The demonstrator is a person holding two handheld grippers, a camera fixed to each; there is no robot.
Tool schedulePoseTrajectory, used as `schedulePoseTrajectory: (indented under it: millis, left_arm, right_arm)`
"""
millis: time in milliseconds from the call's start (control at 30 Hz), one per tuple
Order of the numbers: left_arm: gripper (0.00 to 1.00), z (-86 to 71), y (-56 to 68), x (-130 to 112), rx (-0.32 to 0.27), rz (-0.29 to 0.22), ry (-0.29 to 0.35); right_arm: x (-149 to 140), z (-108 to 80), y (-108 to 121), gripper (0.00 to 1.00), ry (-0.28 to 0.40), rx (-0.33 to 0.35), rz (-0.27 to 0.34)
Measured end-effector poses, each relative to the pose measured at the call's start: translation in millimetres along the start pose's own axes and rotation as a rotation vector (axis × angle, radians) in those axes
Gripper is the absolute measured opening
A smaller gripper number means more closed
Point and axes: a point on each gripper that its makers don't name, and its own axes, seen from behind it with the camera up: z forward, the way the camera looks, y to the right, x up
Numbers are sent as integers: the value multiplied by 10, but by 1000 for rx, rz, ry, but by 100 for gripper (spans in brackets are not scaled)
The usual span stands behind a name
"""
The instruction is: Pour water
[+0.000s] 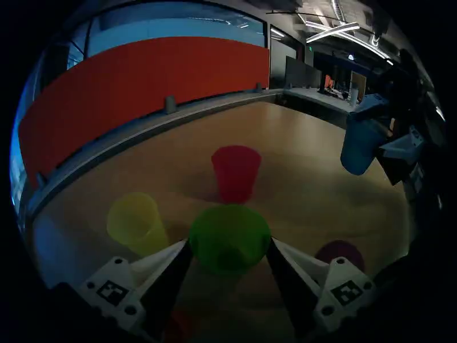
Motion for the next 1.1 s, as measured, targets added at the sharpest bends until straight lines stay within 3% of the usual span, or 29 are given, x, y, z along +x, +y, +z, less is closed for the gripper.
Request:
schedulePoseTrajectory:
  millis: [300,600,1100]
  left_arm:
    - [87,-268,11,190,2,-7,62]
    - [87,-696,48,416,11,2,160]
    - [87,-1327,-13,652,44,-26,297]
  right_arm:
    - [86,-7,-63,93,13,0,-4]
    - [246,-43,-178,92,41,5,-6]
    - [518,-28,-426,93,88,31,-9]
